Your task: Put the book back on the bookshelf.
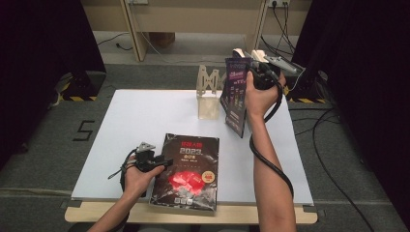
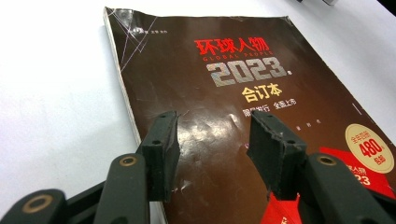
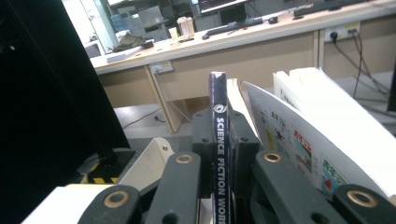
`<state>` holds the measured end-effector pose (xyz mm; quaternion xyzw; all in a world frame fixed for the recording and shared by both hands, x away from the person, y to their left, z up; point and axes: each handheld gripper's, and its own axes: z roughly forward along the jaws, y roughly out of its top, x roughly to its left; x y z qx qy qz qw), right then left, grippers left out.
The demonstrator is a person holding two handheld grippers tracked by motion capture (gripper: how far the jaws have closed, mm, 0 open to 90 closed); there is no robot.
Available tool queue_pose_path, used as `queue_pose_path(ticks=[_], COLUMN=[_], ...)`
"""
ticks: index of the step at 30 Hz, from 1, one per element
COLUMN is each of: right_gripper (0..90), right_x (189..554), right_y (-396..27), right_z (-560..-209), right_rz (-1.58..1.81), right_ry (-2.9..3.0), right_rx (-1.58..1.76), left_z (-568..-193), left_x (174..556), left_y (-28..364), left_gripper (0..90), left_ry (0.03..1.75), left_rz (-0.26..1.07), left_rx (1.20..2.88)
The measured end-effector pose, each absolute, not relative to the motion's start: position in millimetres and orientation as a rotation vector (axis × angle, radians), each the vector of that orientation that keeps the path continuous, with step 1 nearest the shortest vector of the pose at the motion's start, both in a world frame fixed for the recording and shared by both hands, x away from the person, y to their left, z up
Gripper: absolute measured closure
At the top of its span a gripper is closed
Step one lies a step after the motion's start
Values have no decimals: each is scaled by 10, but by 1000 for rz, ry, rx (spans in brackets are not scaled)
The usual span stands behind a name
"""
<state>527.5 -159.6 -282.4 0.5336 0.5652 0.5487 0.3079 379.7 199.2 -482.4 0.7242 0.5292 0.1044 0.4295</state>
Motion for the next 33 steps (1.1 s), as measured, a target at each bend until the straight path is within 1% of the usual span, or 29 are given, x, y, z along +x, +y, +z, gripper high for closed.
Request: queue_pose_path(ticks=[13,26,33], right_gripper=[840,838,836], right_x=[4812,4400,4253], right_y=[-1622,-1830,-1939], right_z=[-2893,-3010,-3064], right_rz=[1379,1352,1349], right_ry=[1539,1558,1575], right_rx=[1306,1306,1328], left_z=[-4824,-4815,-4813], left_x=[3790,3786,3782], left_y=[1971,1966,1951], left_gripper=[517,517,517], left_ry=[1318,1319,1314], left_rz=[260,260,257], left_rx=[1806,1811,1816])
